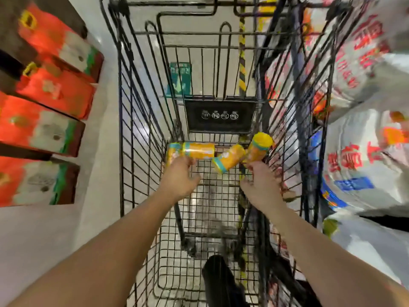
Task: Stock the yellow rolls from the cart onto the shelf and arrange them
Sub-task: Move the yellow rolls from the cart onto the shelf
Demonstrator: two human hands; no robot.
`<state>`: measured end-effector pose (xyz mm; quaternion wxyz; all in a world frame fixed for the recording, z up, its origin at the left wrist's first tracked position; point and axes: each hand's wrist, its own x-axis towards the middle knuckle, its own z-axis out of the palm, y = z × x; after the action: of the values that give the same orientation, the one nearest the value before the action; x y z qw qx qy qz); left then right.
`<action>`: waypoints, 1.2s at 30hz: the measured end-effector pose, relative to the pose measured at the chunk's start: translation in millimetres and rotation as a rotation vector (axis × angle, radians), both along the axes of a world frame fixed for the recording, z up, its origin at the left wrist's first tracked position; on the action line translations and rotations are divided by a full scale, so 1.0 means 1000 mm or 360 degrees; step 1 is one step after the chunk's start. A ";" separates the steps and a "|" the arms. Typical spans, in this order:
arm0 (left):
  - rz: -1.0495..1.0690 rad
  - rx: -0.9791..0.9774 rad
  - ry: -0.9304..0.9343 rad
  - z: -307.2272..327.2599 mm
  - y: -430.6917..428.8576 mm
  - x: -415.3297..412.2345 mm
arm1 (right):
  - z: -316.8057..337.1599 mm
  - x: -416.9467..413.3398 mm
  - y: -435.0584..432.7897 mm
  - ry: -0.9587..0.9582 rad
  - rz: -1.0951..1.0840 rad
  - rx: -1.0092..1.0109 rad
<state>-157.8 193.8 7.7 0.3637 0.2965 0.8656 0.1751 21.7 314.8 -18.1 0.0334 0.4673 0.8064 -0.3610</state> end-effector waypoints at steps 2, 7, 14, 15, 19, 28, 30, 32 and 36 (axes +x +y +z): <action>-0.0069 -0.0088 0.0063 -0.033 0.008 -0.007 | -0.033 -0.011 0.011 -0.0133 0.0078 0.0025; -0.0182 -0.0199 0.0141 -0.104 0.029 -0.030 | -0.113 -0.036 0.029 -0.0339 0.0389 0.0134; -0.0486 -0.0370 0.0478 -0.178 0.053 -0.060 | -0.173 -0.061 0.060 -0.0625 0.0786 0.0416; -0.0526 -0.0389 0.0513 -0.185 0.057 -0.063 | -0.176 -0.064 0.062 -0.0668 0.0824 0.0455; -0.0590 -0.0451 0.0474 -0.204 0.063 -0.067 | -0.184 -0.074 0.069 -0.0713 0.0784 0.0464; -0.0623 -0.0421 0.0788 -0.219 0.072 -0.065 | -0.186 -0.076 0.060 -0.0764 0.0585 0.0325; -0.0629 -0.0428 0.0821 -0.224 0.071 -0.065 | -0.186 -0.074 0.058 -0.0732 0.0515 0.0245; -0.0631 -0.0400 0.0839 -0.228 0.070 -0.065 | -0.187 -0.072 0.055 -0.0642 0.0395 0.0175; -0.0650 -0.0412 0.0764 -0.230 0.071 -0.065 | -0.191 -0.073 0.045 -0.0402 0.0074 0.0185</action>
<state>-222.7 264.4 -222.0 0.2118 0.4479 0.8642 -0.0875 -51.3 359.7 -209.4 0.1159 0.4913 0.8259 -0.2511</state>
